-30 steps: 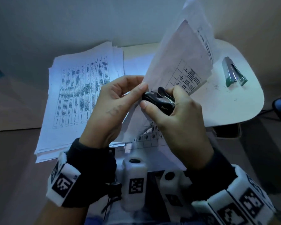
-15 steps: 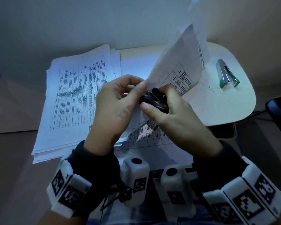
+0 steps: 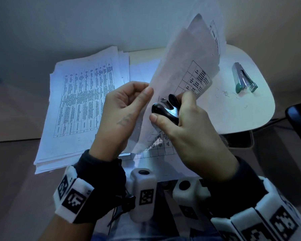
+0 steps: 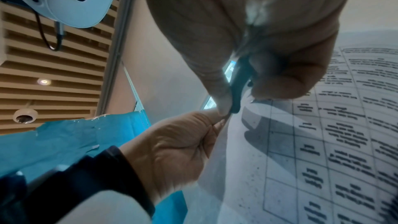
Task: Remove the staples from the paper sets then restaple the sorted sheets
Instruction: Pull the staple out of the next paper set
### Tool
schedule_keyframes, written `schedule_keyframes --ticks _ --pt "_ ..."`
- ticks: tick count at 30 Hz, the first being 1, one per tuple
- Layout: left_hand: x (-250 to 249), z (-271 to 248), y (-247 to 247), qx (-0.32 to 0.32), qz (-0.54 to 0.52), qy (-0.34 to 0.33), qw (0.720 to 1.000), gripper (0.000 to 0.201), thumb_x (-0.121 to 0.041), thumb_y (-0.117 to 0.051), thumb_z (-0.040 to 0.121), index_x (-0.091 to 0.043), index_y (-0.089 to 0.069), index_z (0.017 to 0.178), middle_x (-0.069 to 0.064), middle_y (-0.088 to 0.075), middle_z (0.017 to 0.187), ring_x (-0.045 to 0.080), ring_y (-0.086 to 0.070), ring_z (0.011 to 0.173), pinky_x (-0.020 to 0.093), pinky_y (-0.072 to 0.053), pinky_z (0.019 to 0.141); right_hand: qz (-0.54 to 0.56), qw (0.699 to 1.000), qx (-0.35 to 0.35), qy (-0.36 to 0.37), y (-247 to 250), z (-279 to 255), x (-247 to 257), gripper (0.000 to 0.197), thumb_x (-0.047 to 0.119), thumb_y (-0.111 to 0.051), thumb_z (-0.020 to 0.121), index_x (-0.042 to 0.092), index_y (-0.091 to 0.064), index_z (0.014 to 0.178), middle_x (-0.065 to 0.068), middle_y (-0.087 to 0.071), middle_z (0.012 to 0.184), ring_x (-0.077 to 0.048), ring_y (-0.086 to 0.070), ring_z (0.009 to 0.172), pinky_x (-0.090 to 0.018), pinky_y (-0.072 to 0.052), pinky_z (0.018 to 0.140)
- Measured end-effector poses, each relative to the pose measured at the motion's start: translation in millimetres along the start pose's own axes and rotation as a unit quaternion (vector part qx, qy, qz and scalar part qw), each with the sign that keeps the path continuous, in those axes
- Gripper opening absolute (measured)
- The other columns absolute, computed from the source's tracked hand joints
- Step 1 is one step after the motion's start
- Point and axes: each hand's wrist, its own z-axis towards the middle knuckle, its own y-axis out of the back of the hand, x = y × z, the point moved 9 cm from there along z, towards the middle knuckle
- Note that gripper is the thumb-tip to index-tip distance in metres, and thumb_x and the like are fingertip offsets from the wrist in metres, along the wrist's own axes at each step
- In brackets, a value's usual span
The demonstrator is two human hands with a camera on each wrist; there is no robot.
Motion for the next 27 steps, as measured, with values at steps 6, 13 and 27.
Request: schedule_keyframes --ticks 6,13,27 --pt "-1 1 -1 0.019 0.016 -0.028 0.999 0.008 -0.015 -0.061 0.085 -0.017 -0.064 0.078 -0.007 -0.065 0.065 0.009 -0.06 0.063 0.019 -0.05 0.063 -0.023 1.0 -0.009 0.002 1 -3 7 0.039 0.045 -0.055 0.088 0.014 -0.04 0.105 -0.002 -0.06 0.098 -0.02 -0.059 0.091 -0.037 -0.048 0.08" --pt "-6 0 -2 0.02 0.031 -0.052 0.998 0.011 -0.014 -0.061 0.085 -0.019 -0.065 0.076 -0.007 -0.062 0.064 0.007 -0.056 0.061 0.016 -0.047 0.06 -0.04 0.999 -0.014 0.0 2 -4 12 0.041 0.046 -0.055 0.087 0.013 -0.04 0.107 -0.003 -0.061 0.101 -0.021 -0.059 0.094 -0.039 -0.048 0.082" --pt "-3 -3 -5 0.025 -0.032 -0.044 0.998 0.007 -0.016 -0.056 0.08 -0.01 -0.059 0.077 -0.01 -0.064 0.059 0.001 -0.059 0.056 0.012 -0.046 0.056 -0.034 0.999 -0.013 0.005 1 -5 18 0.041 0.044 -0.056 0.087 0.013 -0.039 0.107 -0.001 -0.061 0.099 -0.02 -0.06 0.092 -0.037 -0.047 0.081"
